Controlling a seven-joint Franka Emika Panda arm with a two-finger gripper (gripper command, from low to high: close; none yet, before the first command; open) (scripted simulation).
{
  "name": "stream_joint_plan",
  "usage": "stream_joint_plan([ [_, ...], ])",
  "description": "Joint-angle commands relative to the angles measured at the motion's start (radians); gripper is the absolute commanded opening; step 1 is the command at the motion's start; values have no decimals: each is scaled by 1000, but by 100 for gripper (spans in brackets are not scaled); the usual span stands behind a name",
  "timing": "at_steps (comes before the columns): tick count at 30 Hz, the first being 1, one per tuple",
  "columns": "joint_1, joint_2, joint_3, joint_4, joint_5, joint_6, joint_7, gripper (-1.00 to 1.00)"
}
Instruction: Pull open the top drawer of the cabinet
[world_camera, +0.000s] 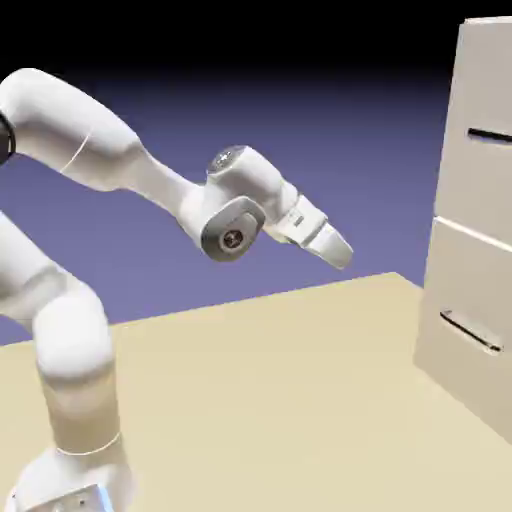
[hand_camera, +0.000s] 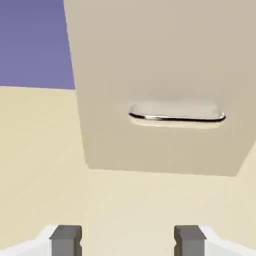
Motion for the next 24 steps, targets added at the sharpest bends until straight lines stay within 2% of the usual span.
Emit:
stream_joint_plan([
  [1,-34,-14,20,15,44,-14,7,0],
  [24,-824,-329,475,363,1044,-330,171,0],
])
